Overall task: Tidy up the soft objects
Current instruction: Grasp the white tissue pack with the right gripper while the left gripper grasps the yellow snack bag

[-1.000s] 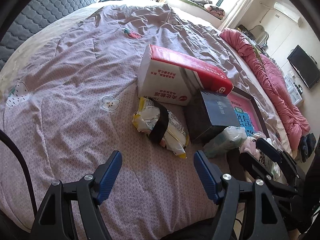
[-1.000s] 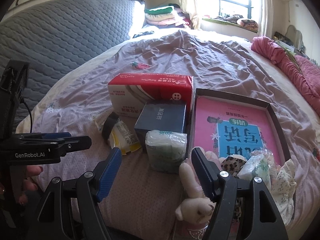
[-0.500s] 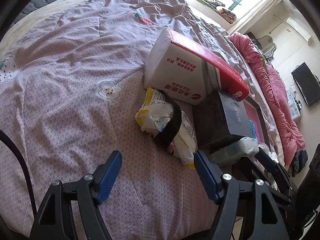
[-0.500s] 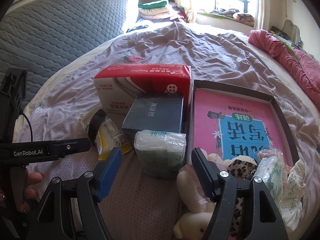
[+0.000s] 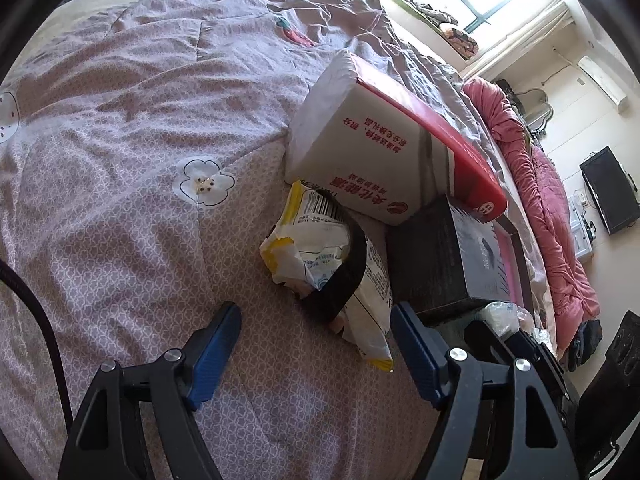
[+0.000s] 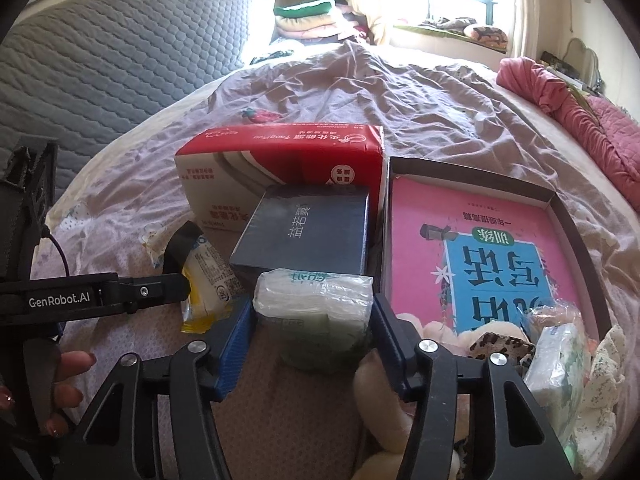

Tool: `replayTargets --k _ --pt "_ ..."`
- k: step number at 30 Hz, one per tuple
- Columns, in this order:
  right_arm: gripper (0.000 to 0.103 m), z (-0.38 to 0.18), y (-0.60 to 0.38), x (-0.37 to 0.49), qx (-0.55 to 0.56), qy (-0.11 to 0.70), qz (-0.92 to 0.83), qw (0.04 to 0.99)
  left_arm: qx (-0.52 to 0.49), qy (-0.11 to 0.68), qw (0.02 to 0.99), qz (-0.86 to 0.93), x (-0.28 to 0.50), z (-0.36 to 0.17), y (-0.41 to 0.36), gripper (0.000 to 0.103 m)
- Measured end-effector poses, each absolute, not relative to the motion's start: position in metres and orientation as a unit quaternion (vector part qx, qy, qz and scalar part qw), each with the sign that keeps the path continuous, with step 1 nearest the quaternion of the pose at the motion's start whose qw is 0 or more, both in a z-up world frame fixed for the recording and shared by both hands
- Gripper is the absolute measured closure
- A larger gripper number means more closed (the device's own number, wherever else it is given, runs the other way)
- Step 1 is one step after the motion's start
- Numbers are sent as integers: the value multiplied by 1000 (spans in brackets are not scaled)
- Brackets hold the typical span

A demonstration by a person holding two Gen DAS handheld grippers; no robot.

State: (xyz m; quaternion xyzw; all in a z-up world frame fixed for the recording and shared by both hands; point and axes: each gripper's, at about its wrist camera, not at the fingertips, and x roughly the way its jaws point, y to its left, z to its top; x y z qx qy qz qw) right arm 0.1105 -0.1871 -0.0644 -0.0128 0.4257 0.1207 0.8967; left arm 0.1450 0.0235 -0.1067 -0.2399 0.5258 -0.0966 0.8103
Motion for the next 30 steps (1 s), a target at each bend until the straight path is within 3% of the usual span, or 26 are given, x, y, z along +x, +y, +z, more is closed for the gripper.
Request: replayTargets --k 14,26,30 --pt "54 -63 -196 109 1 414 132 901 -206 510 834 -54 171 -113 -4 24" --pt "54 -55 -200 105 14 402 134 906 -194 495 844 -71 168 -105 -9 51" --pt "54 -50 -202 102 18 397 137 907 -191 498 842 -79 160 -98 -10 53"
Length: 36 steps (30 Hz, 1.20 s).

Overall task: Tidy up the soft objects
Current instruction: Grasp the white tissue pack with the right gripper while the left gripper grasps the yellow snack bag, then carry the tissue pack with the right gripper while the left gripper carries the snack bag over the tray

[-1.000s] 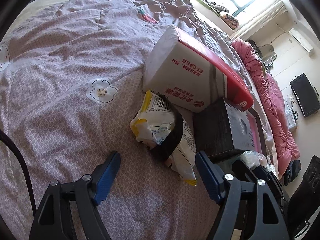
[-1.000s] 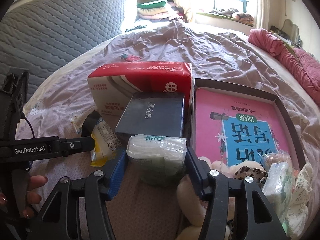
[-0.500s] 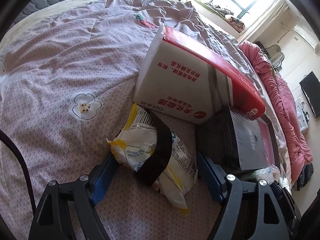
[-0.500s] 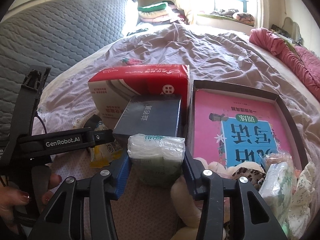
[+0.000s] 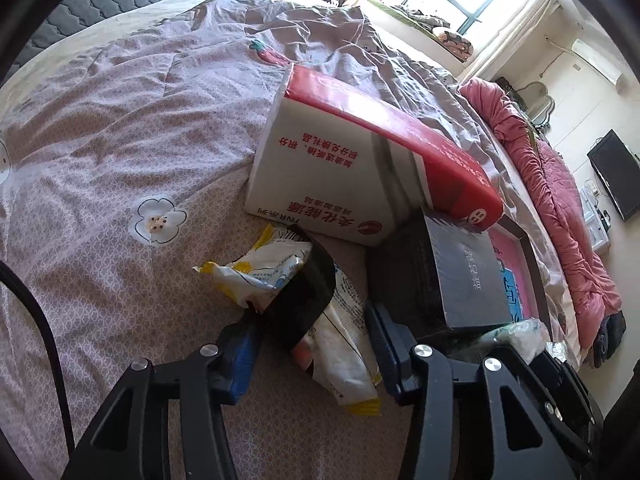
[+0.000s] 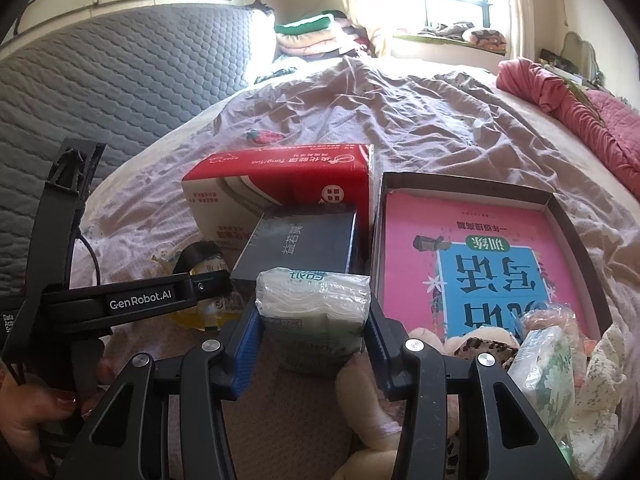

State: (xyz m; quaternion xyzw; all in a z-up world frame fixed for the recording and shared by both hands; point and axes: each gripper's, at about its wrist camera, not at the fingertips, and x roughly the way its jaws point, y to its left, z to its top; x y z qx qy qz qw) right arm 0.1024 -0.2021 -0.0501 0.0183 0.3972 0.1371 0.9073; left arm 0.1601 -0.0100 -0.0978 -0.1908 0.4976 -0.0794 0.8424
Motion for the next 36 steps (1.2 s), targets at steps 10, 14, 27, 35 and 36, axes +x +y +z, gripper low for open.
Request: replayTargets --k 10,14,27,35,36 --pt "55 -36 -203 95 26 382 147 912 -165 476 859 -88 139 -72 -13 54" --pt "55 -30 -204 90 28 374 148 915 -151 461 870 -92 128 -57 -14 54" --pt "55 -2 -215 73 40 345 148 926 -132 437 883 -110 102 -24 -22 54" --pt "55 19 -234 62 59 325 138 934 -122 424 890 -116 88 -6 -31 54" --pt "55 21 -237 61 61 322 135 935 -121 423 890 -117 87 -4 -32 54"
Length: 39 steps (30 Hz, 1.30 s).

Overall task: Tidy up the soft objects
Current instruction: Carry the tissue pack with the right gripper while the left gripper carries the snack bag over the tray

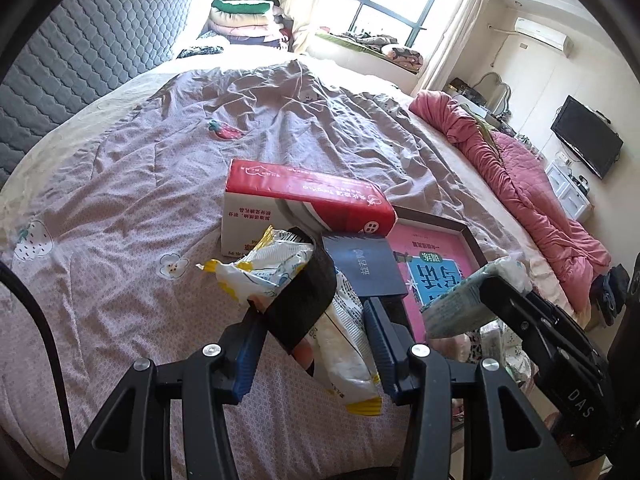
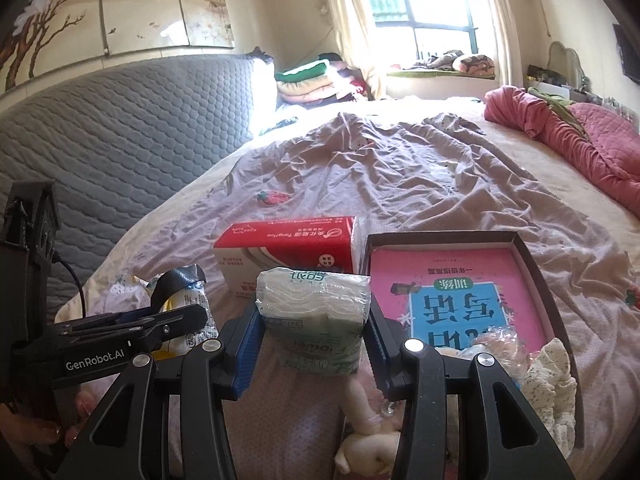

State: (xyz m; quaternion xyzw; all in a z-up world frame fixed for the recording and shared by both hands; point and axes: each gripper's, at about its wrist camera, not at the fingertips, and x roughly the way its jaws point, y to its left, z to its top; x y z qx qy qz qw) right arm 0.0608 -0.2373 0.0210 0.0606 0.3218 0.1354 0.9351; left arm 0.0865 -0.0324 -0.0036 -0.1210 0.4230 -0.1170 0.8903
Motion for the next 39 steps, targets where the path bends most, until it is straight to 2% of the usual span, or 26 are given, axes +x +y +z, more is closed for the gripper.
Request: replayTargets --k 22,39 --pt "55 56 -346 26 138 267 47 953 -83 397 896 -182 64 36 -95 54" --pt "55 37 -389 19 176 270 6 947 -36 440 866 -233 73 -3 -162 54"
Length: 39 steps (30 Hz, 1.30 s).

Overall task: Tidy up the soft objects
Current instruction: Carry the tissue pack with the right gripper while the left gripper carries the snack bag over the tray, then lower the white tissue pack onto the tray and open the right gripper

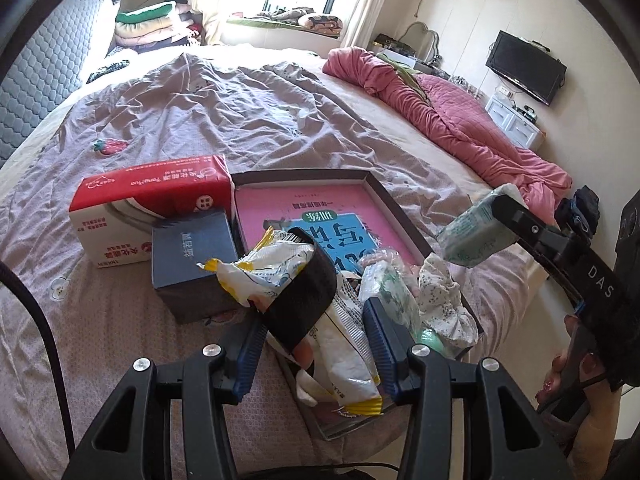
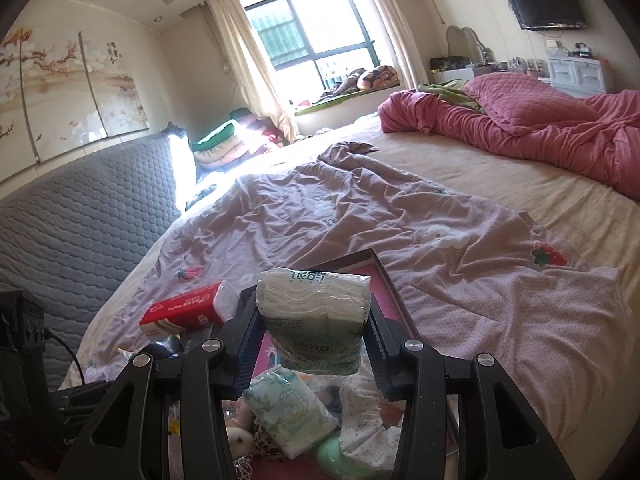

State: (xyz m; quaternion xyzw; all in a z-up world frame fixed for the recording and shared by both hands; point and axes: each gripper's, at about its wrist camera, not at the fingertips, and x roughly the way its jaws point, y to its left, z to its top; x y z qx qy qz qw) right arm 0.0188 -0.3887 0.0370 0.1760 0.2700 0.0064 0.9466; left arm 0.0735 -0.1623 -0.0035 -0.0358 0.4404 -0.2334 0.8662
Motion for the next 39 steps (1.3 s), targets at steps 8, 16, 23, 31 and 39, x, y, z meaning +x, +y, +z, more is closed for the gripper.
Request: replayTargets --k 8,16,23,31,39 --pt "55 22 -393 24 181 282 8 942 -28 456 854 -248 81 -19 -181 54" --pt "55 14 -398 26 175 291 10 940 -21 483 838 -253 86 -39 -191 54" --pt "55 -3 -397 32 170 318 14 933 -15 486 836 -255 88 -45 -195 54" --pt "54 -27 -385 38 131 348 17 928 -16 489 835 -253 90 -47 -196 53" --pt "53 -39 -384 37 133 359 19 924 -21 492 832 -254 92 -48 -196 53"
